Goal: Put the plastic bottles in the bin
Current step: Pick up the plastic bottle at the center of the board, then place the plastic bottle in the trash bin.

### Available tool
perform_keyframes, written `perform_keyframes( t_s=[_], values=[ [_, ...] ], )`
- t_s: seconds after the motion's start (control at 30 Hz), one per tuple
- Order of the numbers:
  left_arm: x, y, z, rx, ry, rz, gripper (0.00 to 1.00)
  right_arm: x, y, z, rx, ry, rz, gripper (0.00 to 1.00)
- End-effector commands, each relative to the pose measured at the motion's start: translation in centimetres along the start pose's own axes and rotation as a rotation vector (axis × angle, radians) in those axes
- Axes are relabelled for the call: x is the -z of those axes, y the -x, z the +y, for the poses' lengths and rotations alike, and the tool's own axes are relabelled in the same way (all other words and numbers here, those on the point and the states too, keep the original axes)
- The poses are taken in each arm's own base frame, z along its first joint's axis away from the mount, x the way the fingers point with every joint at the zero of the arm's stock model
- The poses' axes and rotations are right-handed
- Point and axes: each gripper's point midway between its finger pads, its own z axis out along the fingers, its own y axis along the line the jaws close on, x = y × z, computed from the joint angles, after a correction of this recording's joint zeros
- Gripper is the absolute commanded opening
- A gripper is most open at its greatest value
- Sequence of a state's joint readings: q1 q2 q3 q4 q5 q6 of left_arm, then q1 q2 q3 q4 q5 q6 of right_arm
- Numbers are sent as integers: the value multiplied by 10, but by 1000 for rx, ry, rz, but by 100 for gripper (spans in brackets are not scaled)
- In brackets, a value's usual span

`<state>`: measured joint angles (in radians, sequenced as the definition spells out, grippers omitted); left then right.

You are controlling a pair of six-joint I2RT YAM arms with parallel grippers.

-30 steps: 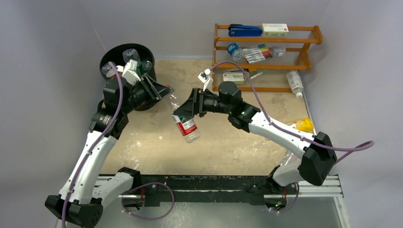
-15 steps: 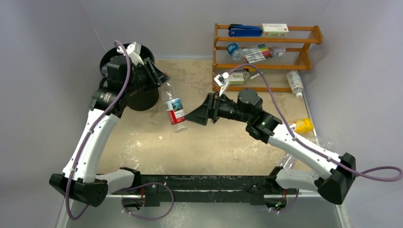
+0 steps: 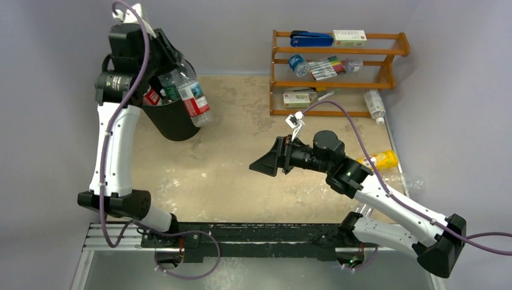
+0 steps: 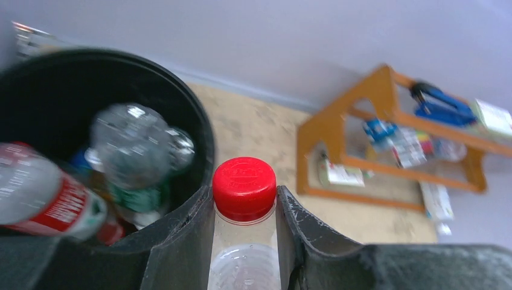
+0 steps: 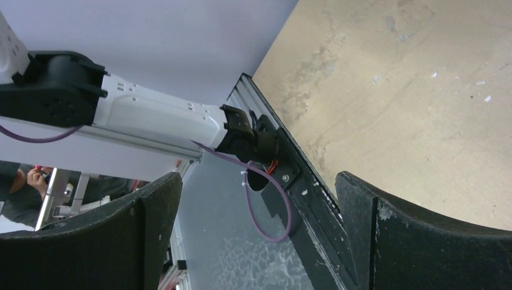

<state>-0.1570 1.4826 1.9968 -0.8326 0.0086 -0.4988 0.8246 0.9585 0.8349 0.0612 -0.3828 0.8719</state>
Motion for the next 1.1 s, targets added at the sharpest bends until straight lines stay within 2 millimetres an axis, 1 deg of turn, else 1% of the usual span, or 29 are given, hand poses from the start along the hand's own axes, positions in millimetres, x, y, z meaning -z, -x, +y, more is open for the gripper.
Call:
perform_keyframes(
  t_s=[0.0,0.17,0.27,0.37,0.47,0.57,0.73,0.87,0.97,1.07],
  values=[
    [4,55,36,-27,113,-129,19,7,3,4,10,11,-31,100],
    [6,105,65,5,184,-266,19,9,-5,-3,-5,-3,-21,100],
    [12,128,93,38,238,-336,19,10,-10,-8,-18,-11,-13,100],
    [21,149,118,62,280,-406,19,10,-17,-15,-35,-25,-1,100],
    [22,164,129,68,297,-460,19,9,-24,-20,-50,-30,14,100],
    [19,176,137,59,318,-510,19,8,-28,-24,-61,-34,28,100],
    [-6,188,143,62,283,-569,19,1,-30,-28,-68,-41,44,100],
    [-20,197,149,50,267,-636,19,-7,-31,-33,-65,-55,67,100],
    [-28,201,152,29,255,-673,19,-12,-32,-36,-61,-61,80,100],
    [-42,199,155,22,241,-673,19,-17,-32,-38,-62,-61,87,100]
  ],
)
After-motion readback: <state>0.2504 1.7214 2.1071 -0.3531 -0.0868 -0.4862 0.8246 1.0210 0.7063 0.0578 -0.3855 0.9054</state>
